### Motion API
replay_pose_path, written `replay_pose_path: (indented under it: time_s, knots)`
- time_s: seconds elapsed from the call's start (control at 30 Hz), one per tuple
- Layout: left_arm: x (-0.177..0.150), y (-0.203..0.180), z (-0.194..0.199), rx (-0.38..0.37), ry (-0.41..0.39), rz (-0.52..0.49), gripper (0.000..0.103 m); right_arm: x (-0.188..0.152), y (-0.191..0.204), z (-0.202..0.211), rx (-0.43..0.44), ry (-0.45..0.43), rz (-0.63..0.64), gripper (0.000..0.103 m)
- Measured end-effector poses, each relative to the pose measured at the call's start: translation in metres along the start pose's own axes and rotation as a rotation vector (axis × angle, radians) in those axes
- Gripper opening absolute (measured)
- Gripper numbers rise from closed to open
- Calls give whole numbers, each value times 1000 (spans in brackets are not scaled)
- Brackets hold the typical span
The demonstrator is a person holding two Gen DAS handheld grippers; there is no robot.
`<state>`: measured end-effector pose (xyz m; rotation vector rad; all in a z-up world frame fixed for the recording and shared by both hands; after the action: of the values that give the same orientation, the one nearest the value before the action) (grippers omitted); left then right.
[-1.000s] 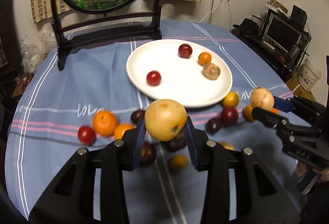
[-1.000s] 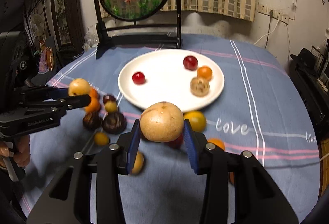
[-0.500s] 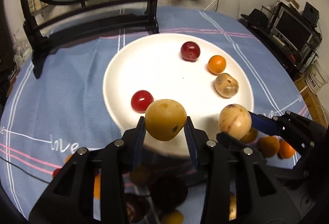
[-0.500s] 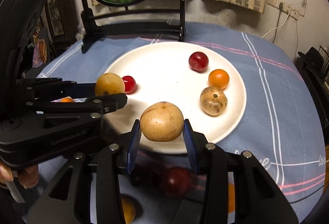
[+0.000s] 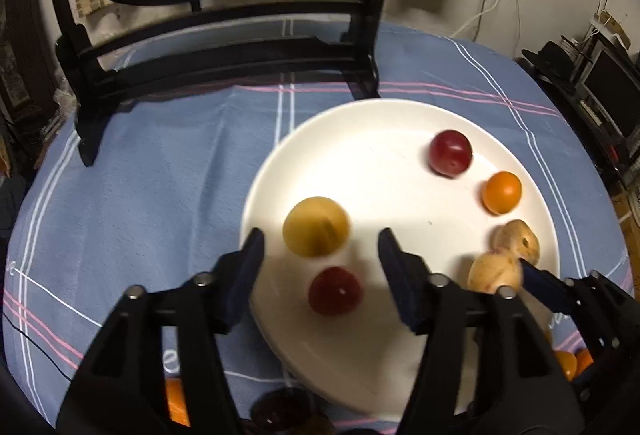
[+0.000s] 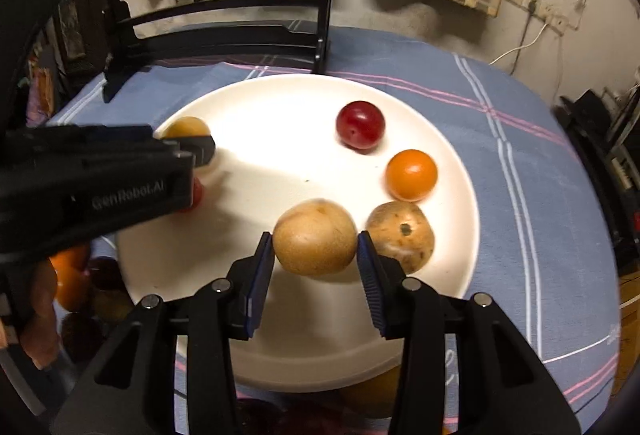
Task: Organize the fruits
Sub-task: 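Place both pale fruits on the white plate and open both tools, then grasp the dark red fruit with the left tool while the right tool grasps a speckled fruit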
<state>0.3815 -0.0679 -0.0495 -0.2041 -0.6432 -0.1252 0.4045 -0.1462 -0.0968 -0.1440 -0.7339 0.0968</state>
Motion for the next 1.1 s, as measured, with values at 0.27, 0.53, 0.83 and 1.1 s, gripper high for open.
replay_pose_path:
  time_s: [0.27, 0.53, 0.83, 1.1]
  knots:
    - [-15, -2, 21, -20, -10, -31, 71, -2, -8, 32, 38, -83, -20, 61]
    - [-53, -3, 81, -38, -83, -69, 82, -34, -35, 80, 101, -109, -102, 61]
    - [-125, 14, 121, -1, -85, -78, 86, -87, -17, 121, 169, -93, -28, 61]
    - [-163, 32, 127, 33, -75, -84, 87, -134, 17, 122, 198, -12, 94, 61]
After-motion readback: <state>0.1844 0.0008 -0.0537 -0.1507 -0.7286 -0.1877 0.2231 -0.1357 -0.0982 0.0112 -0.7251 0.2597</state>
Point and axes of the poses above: each gripper's, at about its wrist camera, not at the fingertips, and z roughly against the way its jaws point, y to its left, x to its top, the point moved 6 cm from there along -z, roughly the way its jaws point, and after that the axes turned 8 degrees about -x, right-handed, at the moved point
